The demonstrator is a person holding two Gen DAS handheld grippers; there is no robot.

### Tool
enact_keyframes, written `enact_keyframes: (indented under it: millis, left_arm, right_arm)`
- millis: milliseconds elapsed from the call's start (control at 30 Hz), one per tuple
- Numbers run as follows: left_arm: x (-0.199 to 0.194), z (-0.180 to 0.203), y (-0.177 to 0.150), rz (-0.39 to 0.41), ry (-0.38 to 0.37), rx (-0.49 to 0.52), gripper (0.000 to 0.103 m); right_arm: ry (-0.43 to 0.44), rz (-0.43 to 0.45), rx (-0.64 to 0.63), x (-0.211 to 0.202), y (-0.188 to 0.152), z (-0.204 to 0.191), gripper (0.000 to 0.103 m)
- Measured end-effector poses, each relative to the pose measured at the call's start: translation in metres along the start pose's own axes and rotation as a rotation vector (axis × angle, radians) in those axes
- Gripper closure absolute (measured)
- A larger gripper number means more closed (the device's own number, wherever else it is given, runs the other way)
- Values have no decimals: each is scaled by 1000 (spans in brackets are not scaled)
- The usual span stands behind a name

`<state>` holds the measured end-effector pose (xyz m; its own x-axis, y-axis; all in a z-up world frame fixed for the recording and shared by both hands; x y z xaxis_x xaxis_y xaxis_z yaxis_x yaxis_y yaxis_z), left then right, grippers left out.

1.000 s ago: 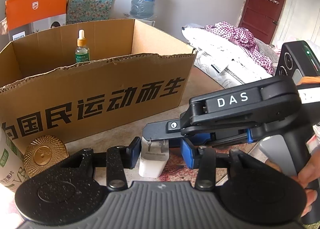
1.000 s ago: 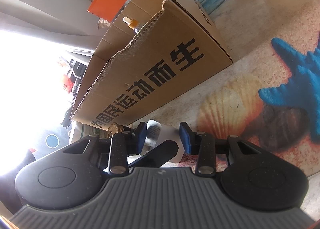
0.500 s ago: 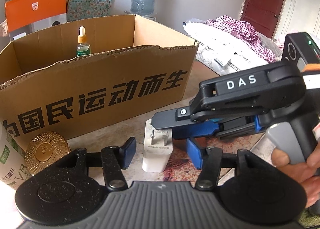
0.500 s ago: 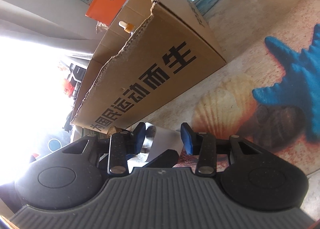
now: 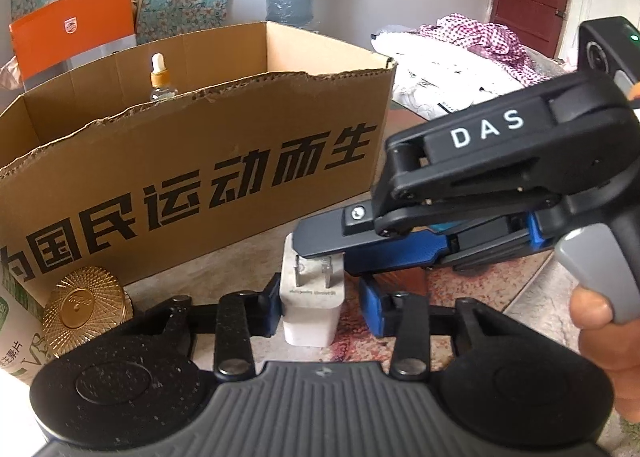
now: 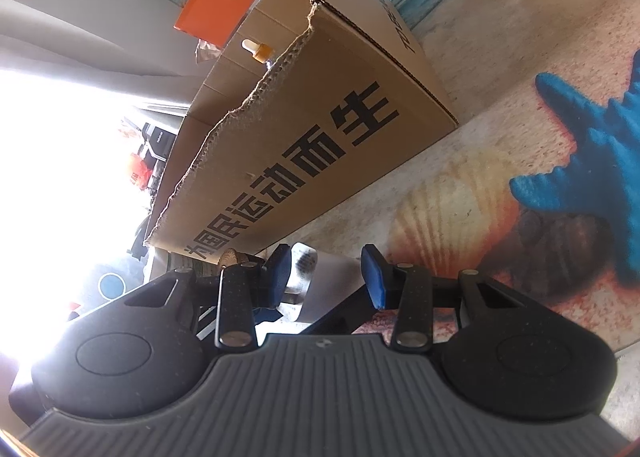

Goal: Organize rigid objects
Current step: 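Lift the white charger over the box and open the right gripper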

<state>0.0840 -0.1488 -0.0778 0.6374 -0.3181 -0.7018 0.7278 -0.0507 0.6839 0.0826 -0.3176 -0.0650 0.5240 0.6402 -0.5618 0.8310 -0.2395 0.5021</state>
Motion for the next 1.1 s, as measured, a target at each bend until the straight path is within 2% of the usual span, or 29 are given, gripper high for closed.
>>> enact_keyframes:
  millis: [67, 333, 533, 667, 767, 900, 1100]
  left_arm:
    - [0, -2, 0, 7, 16, -4, 74]
    - [-13, -4, 3, 32, 16, -20, 75]
    - [-53, -4, 25, 127, 24, -26, 75]
    - [-79, -5, 59, 200, 35, -35, 75]
    - [-81, -6, 93, 210, 22, -54, 75]
    - [-67, -15, 138, 182, -16, -99, 75]
    - [-10, -29, 190, 78, -31, -150, 75]
  right_arm:
    - [1, -1, 7, 0, -1, 2, 64]
    - [16, 4, -14, -4, -3, -6, 64]
    - [59, 56, -105, -26, 13, -41, 64]
    - [98, 106, -198, -40, 42, -72, 64]
    - [112, 128, -263, -43, 73, -89, 64]
    - [137, 99, -274, -32, 124, -88, 64]
    - [92, 12, -236, 12, 191, -68, 65]
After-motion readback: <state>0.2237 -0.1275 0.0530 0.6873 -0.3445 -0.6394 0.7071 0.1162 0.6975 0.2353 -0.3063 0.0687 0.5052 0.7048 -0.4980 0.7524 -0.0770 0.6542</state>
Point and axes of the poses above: each gripper's, at about its wrist camera, not at the fingertips, and x roughly the way its jaws point, z to its right, y to its top, the point moved 1 cm from there along x, roughly the way its jaws point, and after that the axes turned 13 degrees about -x, right-handed, at the moved point
